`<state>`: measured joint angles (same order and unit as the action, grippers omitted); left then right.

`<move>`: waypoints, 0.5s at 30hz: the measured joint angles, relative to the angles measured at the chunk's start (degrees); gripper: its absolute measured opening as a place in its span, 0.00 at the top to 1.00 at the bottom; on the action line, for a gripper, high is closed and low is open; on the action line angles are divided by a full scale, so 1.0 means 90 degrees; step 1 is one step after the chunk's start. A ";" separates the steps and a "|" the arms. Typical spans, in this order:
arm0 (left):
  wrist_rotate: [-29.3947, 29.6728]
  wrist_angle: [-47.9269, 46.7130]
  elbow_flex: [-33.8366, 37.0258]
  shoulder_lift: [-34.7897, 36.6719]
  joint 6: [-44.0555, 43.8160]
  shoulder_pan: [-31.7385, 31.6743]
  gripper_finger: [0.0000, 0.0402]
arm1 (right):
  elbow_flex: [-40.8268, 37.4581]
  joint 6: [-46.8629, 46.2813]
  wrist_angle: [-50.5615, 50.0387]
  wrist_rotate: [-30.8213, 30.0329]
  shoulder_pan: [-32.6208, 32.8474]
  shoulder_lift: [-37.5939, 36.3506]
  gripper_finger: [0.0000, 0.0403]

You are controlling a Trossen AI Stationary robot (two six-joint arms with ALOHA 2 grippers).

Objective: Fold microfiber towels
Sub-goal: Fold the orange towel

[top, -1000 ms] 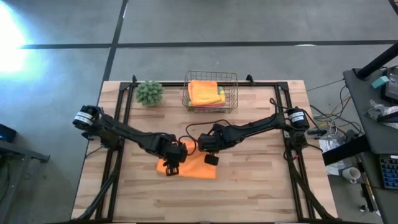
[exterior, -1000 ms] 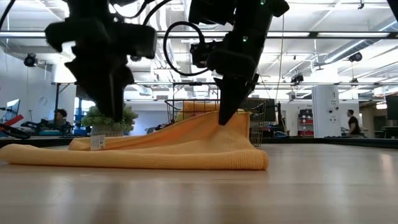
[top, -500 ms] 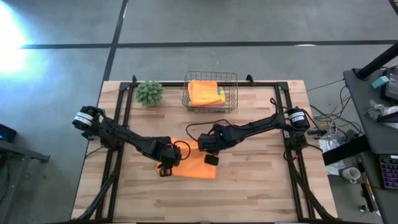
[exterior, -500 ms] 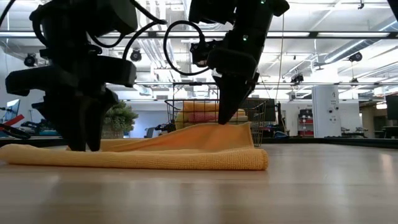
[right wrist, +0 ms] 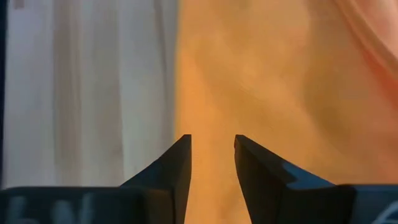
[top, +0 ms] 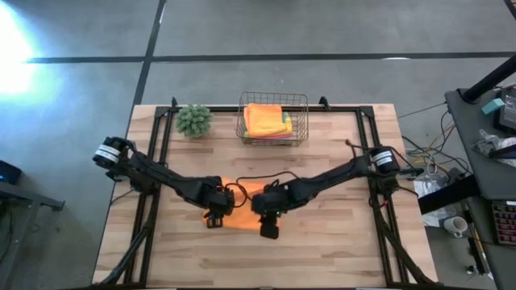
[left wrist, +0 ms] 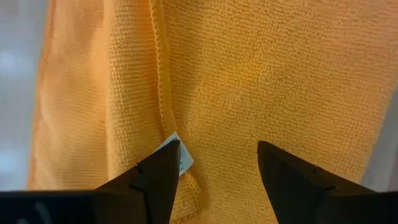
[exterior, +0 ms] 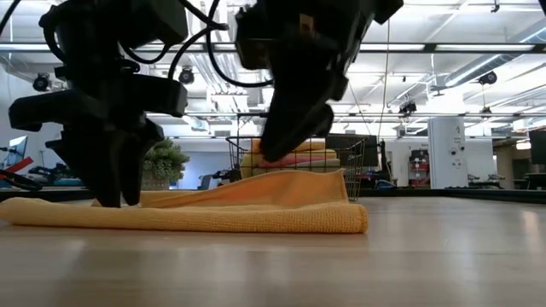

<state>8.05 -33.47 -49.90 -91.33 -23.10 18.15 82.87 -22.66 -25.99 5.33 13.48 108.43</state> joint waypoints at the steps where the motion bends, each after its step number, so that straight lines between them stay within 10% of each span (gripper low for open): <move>1: 0.0018 -0.0007 0.0004 0.0031 0.0085 0.0000 0.51 | 0.0000 0.0004 0.0159 -0.0042 0.0045 0.0051 0.72; 15: 0.0665 0.0004 0.0133 0.0161 0.0679 -0.0010 0.51 | -0.0002 -0.0498 0.0608 -0.0093 0.0184 0.0883 0.92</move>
<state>14.03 -33.44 -48.70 -89.89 -16.99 18.06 82.85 -27.14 -20.51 4.50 15.13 116.38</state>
